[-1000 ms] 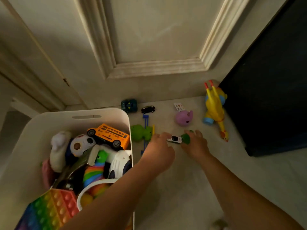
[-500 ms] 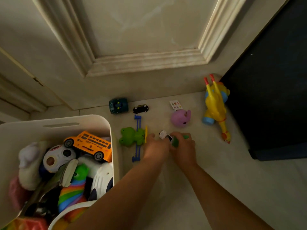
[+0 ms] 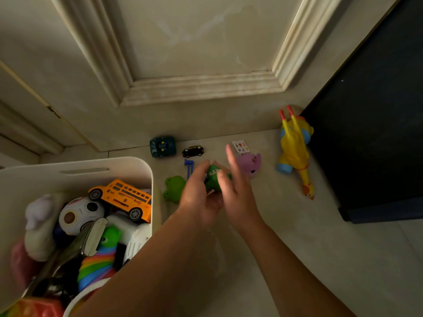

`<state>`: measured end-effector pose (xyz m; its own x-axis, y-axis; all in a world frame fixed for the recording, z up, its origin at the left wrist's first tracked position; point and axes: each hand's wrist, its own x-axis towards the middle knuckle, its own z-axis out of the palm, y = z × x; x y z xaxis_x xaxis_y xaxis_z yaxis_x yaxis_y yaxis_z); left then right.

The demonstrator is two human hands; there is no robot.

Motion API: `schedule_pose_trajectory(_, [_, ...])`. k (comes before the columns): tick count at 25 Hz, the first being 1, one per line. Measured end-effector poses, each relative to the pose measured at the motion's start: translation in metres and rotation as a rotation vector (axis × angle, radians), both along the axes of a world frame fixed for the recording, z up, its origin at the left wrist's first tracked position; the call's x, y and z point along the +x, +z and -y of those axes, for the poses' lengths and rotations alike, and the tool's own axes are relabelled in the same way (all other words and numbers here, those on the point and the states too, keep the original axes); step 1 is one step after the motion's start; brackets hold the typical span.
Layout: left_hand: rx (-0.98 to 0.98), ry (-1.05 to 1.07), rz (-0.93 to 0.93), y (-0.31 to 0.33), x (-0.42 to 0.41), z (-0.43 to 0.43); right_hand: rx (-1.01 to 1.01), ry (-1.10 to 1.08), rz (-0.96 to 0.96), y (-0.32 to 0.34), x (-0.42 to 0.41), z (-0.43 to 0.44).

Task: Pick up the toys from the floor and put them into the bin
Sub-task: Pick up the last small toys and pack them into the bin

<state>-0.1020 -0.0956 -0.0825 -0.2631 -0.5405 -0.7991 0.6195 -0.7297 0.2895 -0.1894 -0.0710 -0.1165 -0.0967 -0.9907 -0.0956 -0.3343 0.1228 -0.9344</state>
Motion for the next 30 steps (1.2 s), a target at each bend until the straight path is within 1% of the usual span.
schedule_pose_trajectory(1, [0.002,0.019,0.021,-0.001,0.0,0.0,0.031,-0.018,0.038,-0.002,-0.003,0.0])
schedule_pose_trajectory(3, [0.01,0.061,0.05,-0.001,-0.002,-0.001,0.084,-0.084,0.182,-0.007,-0.005,0.005])
schedule_pose_trajectory(4, [0.013,0.081,0.064,-0.001,-0.003,-0.001,0.072,-0.139,0.155,-0.009,-0.006,0.008])
schedule_pose_trajectory(5, [0.017,0.098,0.085,-0.002,-0.003,-0.001,0.03,-0.211,0.016,-0.012,-0.008,0.013])
schedule_pose_trajectory(6, [0.03,0.116,0.111,-0.004,-0.002,-0.001,-0.02,-0.264,-0.195,-0.017,-0.014,0.021])
schedule_pose_trajectory(7, [0.051,0.128,0.142,-0.006,-0.002,0.0,-0.027,-0.268,-0.453,-0.024,-0.024,0.03])
schedule_pose_trajectory(8, [0.071,0.131,0.167,-0.007,-0.001,-0.001,0.065,-0.227,-0.669,-0.03,-0.035,0.038])
schedule_pose_trajectory(9, [0.086,0.127,0.181,-0.009,-0.001,-0.002,0.202,-0.166,-0.8,-0.037,-0.047,0.045])
schedule_pose_trajectory(10, [0.092,0.119,0.185,-0.009,0.0,-0.002,0.31,-0.103,-0.862,-0.043,-0.057,0.049])
schedule_pose_trajectory(11, [0.093,0.111,0.182,-0.009,0.0,-0.002,0.376,-0.047,-0.881,-0.049,-0.065,0.05])
schedule_pose_trajectory(12, [0.093,0.103,0.176,-0.009,0.0,-0.002,0.4,-0.01,-0.869,-0.054,-0.07,0.05])
schedule_pose_trajectory(13, [0.092,0.098,0.17,-0.009,-0.001,-0.003,0.402,-0.013,-0.823,-0.059,-0.073,0.048])
schedule_pose_trajectory(16, [0.059,0.073,0.128,-0.003,-0.002,-0.005,0.446,-0.147,-0.686,-0.064,-0.072,0.039])
schedule_pose_trajectory(18, [0.006,0.02,0.091,0.004,-0.002,-0.008,0.403,-0.123,-0.611,-0.062,-0.072,0.028])
schedule_pose_trajectory(20, [-0.061,-0.061,0.04,0.014,0.0,-0.012,0.344,-0.084,-0.469,-0.054,-0.066,0.018])
schedule_pose_trajectory(22, [-0.151,-0.157,-0.001,0.028,0.008,-0.017,0.373,-0.068,-0.323,-0.047,-0.053,0.006])
schedule_pose_trajectory(23, [-0.206,-0.203,-0.004,0.035,0.014,-0.018,0.404,-0.095,-0.269,-0.044,-0.046,0.001])
schedule_pose_trajectory(25, [-0.307,-0.275,0.009,0.055,0.031,-0.021,0.438,-0.222,-0.143,-0.033,-0.032,-0.005])
schedule_pose_trajectory(27, [-0.389,-0.355,0.033,0.08,0.053,-0.02,0.405,-0.35,0.077,-0.012,-0.018,-0.004])
schedule_pose_trajectory(28, [-0.425,-0.398,0.057,0.093,0.066,-0.019,0.389,-0.369,0.193,0.003,-0.012,-0.002])
schedule_pose_trajectory(30, [-0.494,-0.46,0.142,0.125,0.095,-0.017,0.352,-0.285,0.355,0.04,0.002,0.0])
